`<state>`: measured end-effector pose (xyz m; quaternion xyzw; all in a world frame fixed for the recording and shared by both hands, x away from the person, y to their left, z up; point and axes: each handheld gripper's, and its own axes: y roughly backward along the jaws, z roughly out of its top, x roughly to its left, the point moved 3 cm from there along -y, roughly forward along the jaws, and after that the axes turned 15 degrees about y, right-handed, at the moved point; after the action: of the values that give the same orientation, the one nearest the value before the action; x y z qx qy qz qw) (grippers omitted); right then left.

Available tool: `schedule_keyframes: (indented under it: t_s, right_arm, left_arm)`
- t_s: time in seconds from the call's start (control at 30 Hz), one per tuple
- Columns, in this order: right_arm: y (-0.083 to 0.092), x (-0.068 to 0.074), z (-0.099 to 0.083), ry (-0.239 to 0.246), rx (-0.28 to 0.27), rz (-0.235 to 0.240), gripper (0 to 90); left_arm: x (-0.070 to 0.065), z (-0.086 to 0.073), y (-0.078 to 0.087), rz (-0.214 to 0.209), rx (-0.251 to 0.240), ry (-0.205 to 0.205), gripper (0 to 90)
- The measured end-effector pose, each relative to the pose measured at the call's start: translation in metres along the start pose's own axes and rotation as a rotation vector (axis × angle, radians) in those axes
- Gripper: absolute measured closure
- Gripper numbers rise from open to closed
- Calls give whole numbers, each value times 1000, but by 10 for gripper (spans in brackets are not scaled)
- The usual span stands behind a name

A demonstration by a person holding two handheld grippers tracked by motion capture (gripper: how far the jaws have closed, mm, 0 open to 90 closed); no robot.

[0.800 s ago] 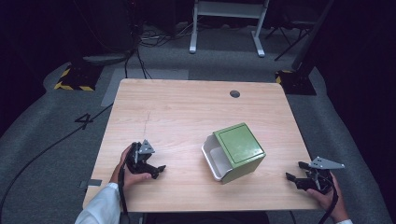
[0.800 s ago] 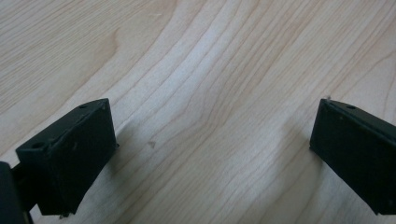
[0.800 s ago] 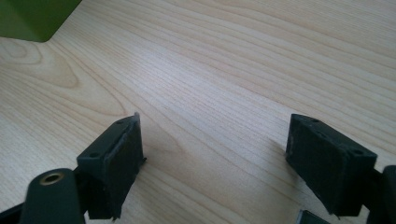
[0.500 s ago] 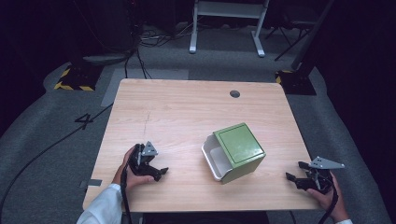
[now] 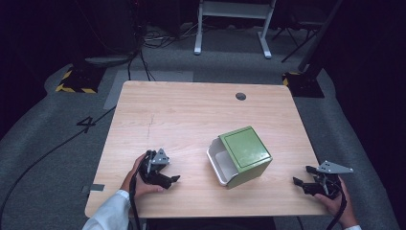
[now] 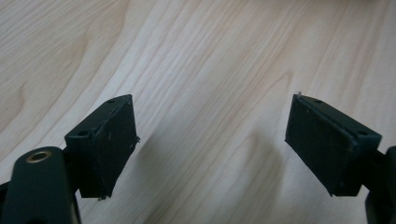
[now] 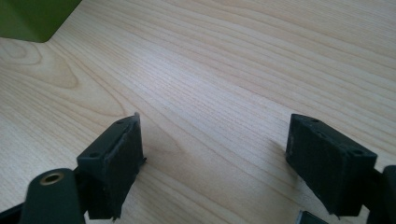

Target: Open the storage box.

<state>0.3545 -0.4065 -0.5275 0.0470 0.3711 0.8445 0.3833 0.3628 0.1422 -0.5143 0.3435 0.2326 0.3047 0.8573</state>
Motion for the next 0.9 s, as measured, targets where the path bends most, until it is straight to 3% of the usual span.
schedule_keyframes:
  t_s: [0.37, 0.9]
  right_arm:
    - [0, 0, 0, 0, 0, 0, 189]
    - [0, 0, 0, 0, 0, 0, 189]
  left_arm:
    - [-39, 22, -7, -71, -37, -85, 176]
    - [-76, 50, -12, -138, -76, -179, 175]
